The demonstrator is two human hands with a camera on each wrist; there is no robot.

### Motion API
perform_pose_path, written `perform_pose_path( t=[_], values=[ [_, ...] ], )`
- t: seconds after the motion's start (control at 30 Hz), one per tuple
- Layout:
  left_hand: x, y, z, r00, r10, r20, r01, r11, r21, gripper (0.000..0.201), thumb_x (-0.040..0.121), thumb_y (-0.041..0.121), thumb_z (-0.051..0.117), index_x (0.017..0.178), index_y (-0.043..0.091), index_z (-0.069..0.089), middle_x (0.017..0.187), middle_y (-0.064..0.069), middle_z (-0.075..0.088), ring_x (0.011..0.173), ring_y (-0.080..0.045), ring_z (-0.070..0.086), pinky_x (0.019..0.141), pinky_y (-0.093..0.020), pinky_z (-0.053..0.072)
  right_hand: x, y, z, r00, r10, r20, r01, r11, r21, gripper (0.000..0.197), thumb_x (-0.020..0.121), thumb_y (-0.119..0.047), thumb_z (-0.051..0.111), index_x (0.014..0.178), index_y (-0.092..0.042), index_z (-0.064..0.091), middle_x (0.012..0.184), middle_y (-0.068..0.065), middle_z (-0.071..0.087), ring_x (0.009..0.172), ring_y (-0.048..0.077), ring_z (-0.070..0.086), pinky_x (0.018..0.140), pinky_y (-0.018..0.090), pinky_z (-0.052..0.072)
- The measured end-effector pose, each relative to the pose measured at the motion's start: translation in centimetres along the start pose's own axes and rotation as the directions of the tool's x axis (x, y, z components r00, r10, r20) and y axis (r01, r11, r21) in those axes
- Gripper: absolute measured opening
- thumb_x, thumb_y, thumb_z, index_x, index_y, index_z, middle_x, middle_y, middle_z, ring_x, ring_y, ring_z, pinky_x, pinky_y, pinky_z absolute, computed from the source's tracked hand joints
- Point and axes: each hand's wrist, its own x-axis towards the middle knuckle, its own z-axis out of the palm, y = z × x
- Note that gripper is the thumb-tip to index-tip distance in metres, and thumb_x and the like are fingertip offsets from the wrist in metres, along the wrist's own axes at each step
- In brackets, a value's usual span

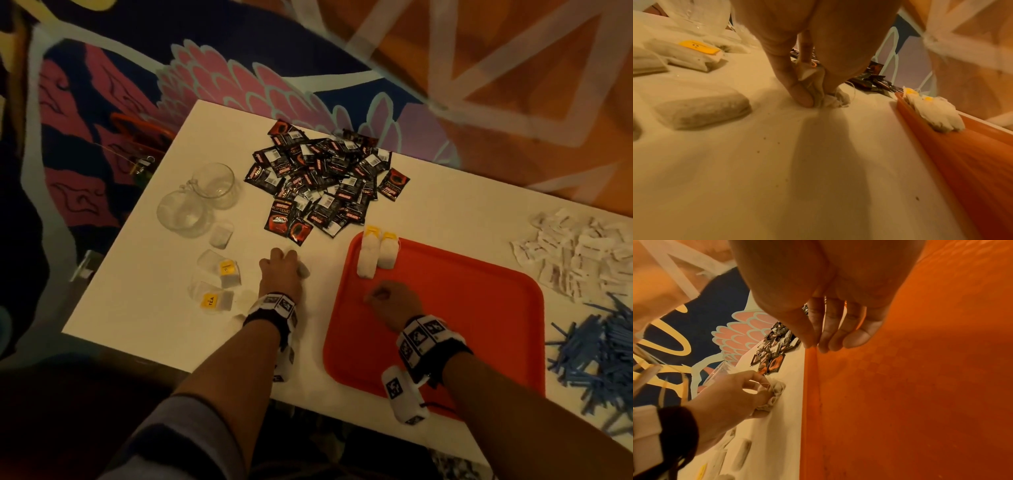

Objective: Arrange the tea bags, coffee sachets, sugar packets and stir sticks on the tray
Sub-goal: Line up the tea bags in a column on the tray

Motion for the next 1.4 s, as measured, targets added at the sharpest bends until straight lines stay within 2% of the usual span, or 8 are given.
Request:
perform_pose_path(
  t=[0.23, 0.37, 0.53, 0.77, 0.9, 1.03, 1.23, 1.4],
  values=[
    [-0.8, 0.0, -1.2, 0.995, -0.083, -0.052, 0.056, 0.914, -0.401, 0.030, 0.087, 0.006, 0.059, 0.116, 0.014, 0.060, 0.101, -0.008, 0.062, 0.089, -0.025, 0.058, 0.079, -0.032, 0.048, -0.9, -1.7, -0.5, 0.999, -0.038, 0.022, 0.038, 0.999, -0.005, 0.012, 0.094, -0.022, 0.059, 0.102, -0.016, 0.066, 0.097, -0.004, 0.061, 0.087, 0.012, 0.055, 0.071, 0.022, 0.043],
    [-2.0, 1.3, -2.2, 0.962, -0.198, 0.190, 0.254, 0.381, -0.889, 0.035, 0.085, -0.002, 0.058, 0.108, 0.023, 0.064, 0.097, -0.014, 0.068, 0.066, -0.017, 0.058, 0.063, -0.030, 0.052, -1.5, -3.3, -1.6, 0.994, -0.107, 0.028, 0.106, 0.994, 0.040, 0.016, 0.093, -0.014, 0.055, 0.103, -0.015, 0.067, 0.093, -0.006, 0.060, 0.083, 0.010, 0.055, 0.059, 0.016, 0.041],
    [-3.3, 3.7, -4.9, 0.929, 0.047, 0.368, 0.370, -0.079, -0.926, 0.054, 0.091, -0.008, 0.051, 0.134, 0.026, 0.053, 0.093, -0.014, 0.055, 0.064, -0.014, 0.044, 0.053, -0.020, 0.041, -2.2, -6.3, -3.1, 0.971, -0.227, -0.074, 0.239, 0.935, 0.262, 0.009, 0.086, -0.032, 0.070, 0.085, -0.023, 0.067, 0.082, -0.007, 0.067, 0.078, 0.011, 0.063, 0.073, 0.031, 0.053],
    [-5.9, 8.6, -8.5, 0.893, 0.255, 0.371, 0.398, -0.064, -0.915, 0.041, 0.094, 0.000, 0.047, 0.131, 0.013, 0.057, 0.117, -0.012, 0.071, 0.073, -0.017, 0.064, 0.060, -0.027, 0.049, -3.8, -10.1, -5.4, 0.939, -0.303, -0.160, 0.336, 0.906, 0.256, 0.020, 0.078, -0.039, 0.076, 0.087, -0.028, 0.062, 0.086, -0.007, 0.069, 0.068, 0.006, 0.063, 0.052, 0.016, 0.043],
    [-6.8, 10.8, -10.2, 0.882, 0.280, 0.380, 0.442, -0.207, -0.873, 0.039, 0.088, 0.007, 0.034, 0.115, 0.007, 0.062, 0.101, -0.011, 0.075, 0.066, -0.018, 0.063, 0.064, -0.029, 0.038, -4.2, -10.9, -6.9, 0.931, -0.294, -0.216, 0.345, 0.903, 0.257, 0.016, 0.083, -0.022, 0.071, 0.075, -0.031, 0.061, 0.088, -0.005, 0.068, 0.086, 0.011, 0.064, 0.072, 0.021, 0.048],
    [-6.9, 12.8, -11.1, 0.883, 0.241, 0.403, 0.453, -0.214, -0.865, 0.041, 0.098, 0.045, 0.043, 0.084, 0.013, 0.063, 0.070, -0.007, 0.067, 0.044, -0.015, 0.049, 0.047, -0.021, 0.032, -4.5, -11.1, -8.0, 0.964, -0.227, -0.137, 0.265, 0.813, 0.518, 0.015, 0.084, -0.004, 0.066, 0.080, -0.018, 0.065, 0.084, 0.001, 0.068, 0.074, 0.015, 0.066, 0.075, 0.034, 0.059],
    [-5.7, 14.0, -11.2, 0.843, 0.293, 0.451, 0.503, -0.131, -0.855, 0.067, 0.083, 0.075, 0.047, 0.083, 0.010, 0.064, 0.058, -0.003, 0.055, 0.029, -0.008, 0.036, 0.027, -0.014, 0.023, -5.8, -10.8, -9.7, 0.981, -0.192, 0.038, 0.064, 0.498, 0.865, 0.021, 0.091, 0.010, 0.047, 0.084, -0.006, 0.060, 0.084, 0.015, 0.065, 0.073, 0.025, 0.066, 0.060, 0.031, 0.060],
    [-5.4, 13.4, -11.0, 0.867, 0.232, 0.440, 0.447, 0.024, -0.894, 0.055, 0.092, 0.062, 0.049, 0.077, 0.015, 0.073, 0.056, 0.000, 0.051, 0.032, -0.006, 0.032, 0.030, -0.014, 0.017, -5.9, -9.4, -11.1, 0.983, -0.181, 0.012, 0.079, 0.489, 0.869, 0.025, 0.089, 0.009, 0.046, 0.082, -0.010, 0.060, 0.082, 0.011, 0.066, 0.068, 0.023, 0.066, 0.059, 0.030, 0.056]
  ],
)
